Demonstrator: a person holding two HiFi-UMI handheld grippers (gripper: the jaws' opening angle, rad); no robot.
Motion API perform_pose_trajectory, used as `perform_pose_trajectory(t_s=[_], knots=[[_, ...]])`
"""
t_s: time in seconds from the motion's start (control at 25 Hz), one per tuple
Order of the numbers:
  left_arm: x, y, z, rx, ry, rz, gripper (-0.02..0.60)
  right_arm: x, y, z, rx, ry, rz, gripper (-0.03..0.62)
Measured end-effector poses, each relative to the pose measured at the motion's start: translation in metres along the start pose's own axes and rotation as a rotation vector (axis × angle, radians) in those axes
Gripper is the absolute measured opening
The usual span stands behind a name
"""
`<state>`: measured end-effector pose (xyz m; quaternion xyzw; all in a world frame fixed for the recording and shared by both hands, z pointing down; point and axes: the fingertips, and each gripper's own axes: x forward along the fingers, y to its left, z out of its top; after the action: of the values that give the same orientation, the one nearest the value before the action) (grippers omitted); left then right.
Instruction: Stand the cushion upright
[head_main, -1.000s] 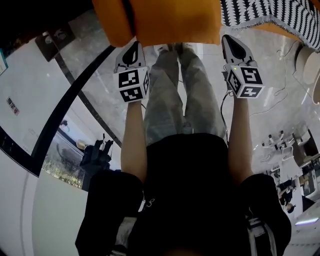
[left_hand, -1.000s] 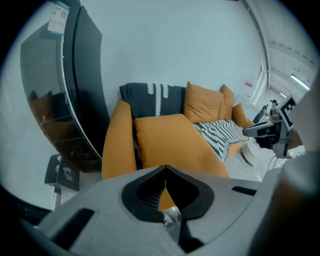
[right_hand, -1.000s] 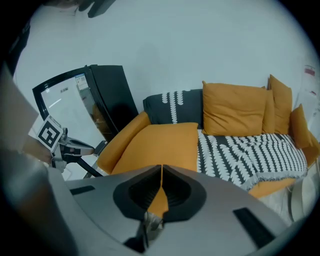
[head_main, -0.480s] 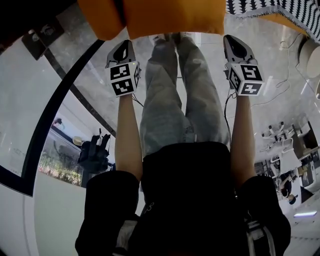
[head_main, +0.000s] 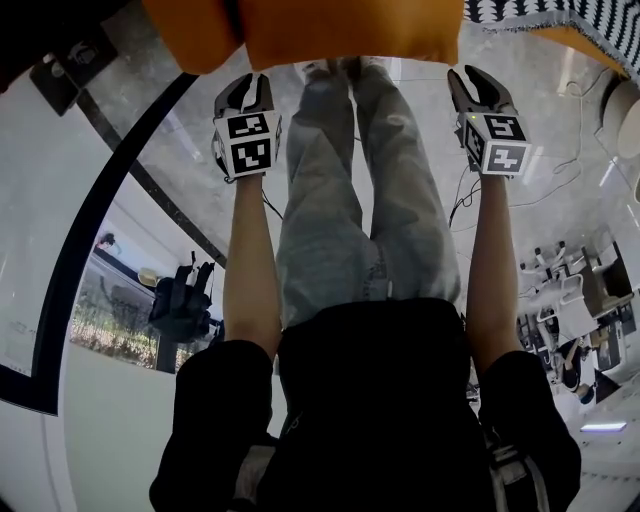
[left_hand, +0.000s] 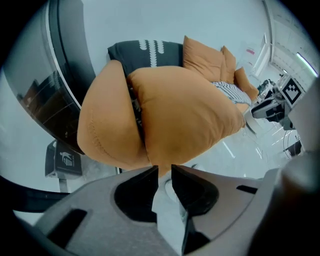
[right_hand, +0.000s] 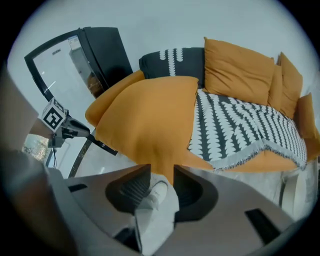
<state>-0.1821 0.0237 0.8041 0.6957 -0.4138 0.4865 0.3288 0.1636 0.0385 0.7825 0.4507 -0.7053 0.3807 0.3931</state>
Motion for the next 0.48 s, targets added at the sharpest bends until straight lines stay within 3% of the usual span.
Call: perform_pose_trajectory(t_s=[0.16,0.48], knots=[[0.019,0.001,-0.013,0.026,0.048,0.002,0.111,0.02,-0.007,-0.015,-0.062,0.073,0.003,0.132],[0.044,-0.003,-0.02,0.06,0.107,0.019,0.135,0.049,-0.018,-0.033,-0.157,0.159,-0.006,0.132]])
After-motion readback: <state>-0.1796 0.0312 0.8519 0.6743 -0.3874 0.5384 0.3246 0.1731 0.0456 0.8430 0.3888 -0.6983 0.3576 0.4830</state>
